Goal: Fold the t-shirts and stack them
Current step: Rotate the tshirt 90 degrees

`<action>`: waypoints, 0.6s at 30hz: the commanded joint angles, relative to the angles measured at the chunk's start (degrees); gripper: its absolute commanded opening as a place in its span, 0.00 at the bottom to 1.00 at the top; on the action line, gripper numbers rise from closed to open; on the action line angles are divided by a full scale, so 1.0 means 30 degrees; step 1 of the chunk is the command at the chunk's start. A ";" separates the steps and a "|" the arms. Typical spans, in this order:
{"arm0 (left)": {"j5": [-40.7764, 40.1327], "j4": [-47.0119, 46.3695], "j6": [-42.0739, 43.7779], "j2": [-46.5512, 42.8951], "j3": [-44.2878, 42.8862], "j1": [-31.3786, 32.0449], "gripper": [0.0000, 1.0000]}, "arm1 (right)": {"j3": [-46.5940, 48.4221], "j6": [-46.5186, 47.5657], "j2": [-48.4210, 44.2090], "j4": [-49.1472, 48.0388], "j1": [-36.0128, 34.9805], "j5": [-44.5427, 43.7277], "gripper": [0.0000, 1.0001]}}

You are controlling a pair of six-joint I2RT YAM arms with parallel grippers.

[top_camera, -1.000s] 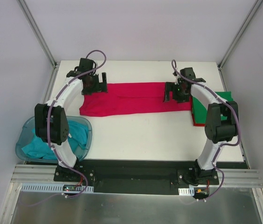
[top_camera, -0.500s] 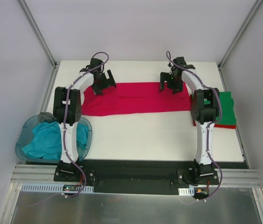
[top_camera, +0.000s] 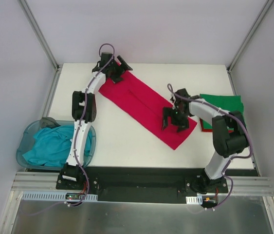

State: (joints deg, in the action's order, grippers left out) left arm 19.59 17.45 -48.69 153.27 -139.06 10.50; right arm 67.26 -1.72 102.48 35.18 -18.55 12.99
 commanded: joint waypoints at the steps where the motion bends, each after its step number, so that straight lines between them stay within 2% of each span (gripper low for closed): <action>1: 0.0769 -0.5688 -0.4272 0.1964 0.0094 0.0453 0.99 | -0.2992 -0.2589 -0.2311 -0.1382 -0.2835 0.2869 0.96; 6: -0.0960 -1.0820 -0.6473 0.3543 -0.0488 0.1214 0.99 | -0.3586 -0.3149 -0.1818 -0.3462 -0.5678 0.5568 0.96; 9: -0.2105 -1.0509 -0.6914 0.4804 -0.1952 0.1712 0.99 | -0.1716 -0.2039 -0.0589 -0.3028 -0.7524 0.6128 0.96; 14: -0.2925 -1.0476 -0.5511 0.5101 -0.1605 0.2884 0.99 | 0.0251 -0.0982 0.0790 -0.2850 -0.9051 0.6477 0.96; 18: -0.3103 -1.3107 -0.6592 0.5802 -0.1778 0.3178 0.99 | 0.0898 -0.0747 0.1494 -0.2732 -0.9111 0.6714 0.96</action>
State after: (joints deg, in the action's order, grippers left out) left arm 12.86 -18.13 -67.05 166.06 -143.98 18.13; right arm 67.00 -5.87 105.58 26.33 -46.30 30.74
